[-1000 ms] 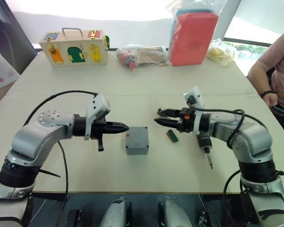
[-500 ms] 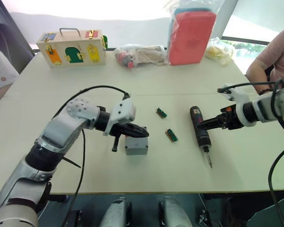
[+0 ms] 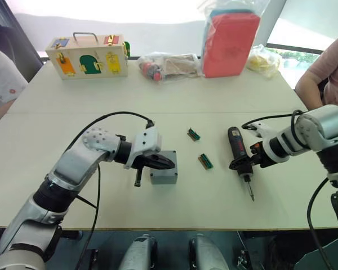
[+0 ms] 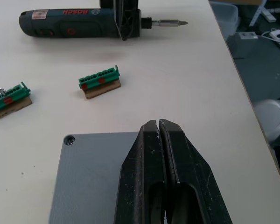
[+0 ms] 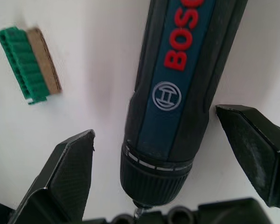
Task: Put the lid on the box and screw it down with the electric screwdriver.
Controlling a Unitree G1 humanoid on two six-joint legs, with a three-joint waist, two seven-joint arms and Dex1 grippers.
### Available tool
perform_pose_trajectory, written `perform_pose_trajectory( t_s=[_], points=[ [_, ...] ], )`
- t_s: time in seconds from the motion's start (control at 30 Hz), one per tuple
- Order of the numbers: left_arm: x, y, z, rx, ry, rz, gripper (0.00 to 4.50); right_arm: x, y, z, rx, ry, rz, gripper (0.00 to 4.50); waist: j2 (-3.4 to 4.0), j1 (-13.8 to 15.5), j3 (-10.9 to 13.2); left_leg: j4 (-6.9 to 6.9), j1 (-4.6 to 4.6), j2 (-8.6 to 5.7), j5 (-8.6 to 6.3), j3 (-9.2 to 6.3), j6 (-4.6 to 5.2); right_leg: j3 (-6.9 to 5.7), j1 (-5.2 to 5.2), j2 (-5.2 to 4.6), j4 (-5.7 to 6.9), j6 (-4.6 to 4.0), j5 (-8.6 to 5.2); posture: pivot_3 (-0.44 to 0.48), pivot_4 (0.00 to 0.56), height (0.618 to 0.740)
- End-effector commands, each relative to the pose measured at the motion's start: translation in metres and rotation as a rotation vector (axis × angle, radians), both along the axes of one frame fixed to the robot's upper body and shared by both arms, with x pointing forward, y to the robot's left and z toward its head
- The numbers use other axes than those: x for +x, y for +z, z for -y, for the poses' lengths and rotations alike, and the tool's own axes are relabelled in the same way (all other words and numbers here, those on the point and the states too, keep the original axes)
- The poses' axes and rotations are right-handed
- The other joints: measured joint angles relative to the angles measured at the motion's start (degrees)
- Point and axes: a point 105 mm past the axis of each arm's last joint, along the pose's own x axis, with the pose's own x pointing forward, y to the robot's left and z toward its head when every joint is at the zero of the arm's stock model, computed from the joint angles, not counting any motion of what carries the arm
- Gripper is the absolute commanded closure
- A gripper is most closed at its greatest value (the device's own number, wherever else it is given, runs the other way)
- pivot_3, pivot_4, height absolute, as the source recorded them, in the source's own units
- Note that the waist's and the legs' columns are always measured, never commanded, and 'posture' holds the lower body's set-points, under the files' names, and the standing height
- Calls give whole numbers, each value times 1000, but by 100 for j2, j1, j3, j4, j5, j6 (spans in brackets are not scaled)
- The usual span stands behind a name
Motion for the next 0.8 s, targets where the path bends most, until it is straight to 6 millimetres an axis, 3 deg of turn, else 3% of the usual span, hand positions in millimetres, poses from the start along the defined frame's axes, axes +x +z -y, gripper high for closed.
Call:
perform_pose_trajectory(
  t_s=[0.03,0.2,0.3,0.43,0.57,0.67,0.7,0.77,0.8],
  points=[
    [-2,12,-2,-43,27,33,4500,-1,-2,-6,-3,31,-13,1282,0,-2,0,0,0,0,0,-1,0,-1,0,0,0,0,0,0,150,738],
    [-4,12,-2,-51,43,26,4500,3,-5,-3,-33,7,-7,2731,-2,-3,-1,0,1,1,0,-2,0,-1,0,3,1,0,0,0,150,738],
    [-1,12,-1,-74,60,11,4500,6,-8,6,-54,-3,23,2731,-5,-4,-3,0,3,1,0,-1,0,-1,3,3,1,0,0,0,150,738],
    [14,16,-4,-168,130,-46,4500,31,16,16,-31,-88,160,2731,-17,-8,-10,8,6,1,0,-1,0,-2,11,3,0,1,0,0,150,738],
    [31,22,-25,-156,202,-36,4500,80,92,10,141,-203,555,2731,0,-41,1,10,9,-1,0,8,0,0,6,13,5,2,1,0,150,738],
    [33,27,-30,-165,215,-43,4500,92,123,-2,294,-265,716,2731,1,-27,1,-12,-9,4,27,20,-47,17,-45,23,37,1,0,0,150,738],
    [34,30,-34,-186,238,-53,4500,98,148,-7,315,-250,950,2731,-3,-25,-1,-19,-11,8,28,16,-49,14,-48,26,41,1,0,0,150,738],
    [36,33,-44,-212,282,-77,4500,85,183,-26,396,-195,1273,2731,-9,-32,-5,-29,-11,17,29,2,-51,8,-43,24,38,1,0,0,150,738],
    [34,31,-48,-202,297,-91,4500,70,185,-45,501,-133,1334,2731,-9,-33,-5,-29,-14,16,29,3,-51,8,-48,24,36,1,0,0,150,738]
  ],
)
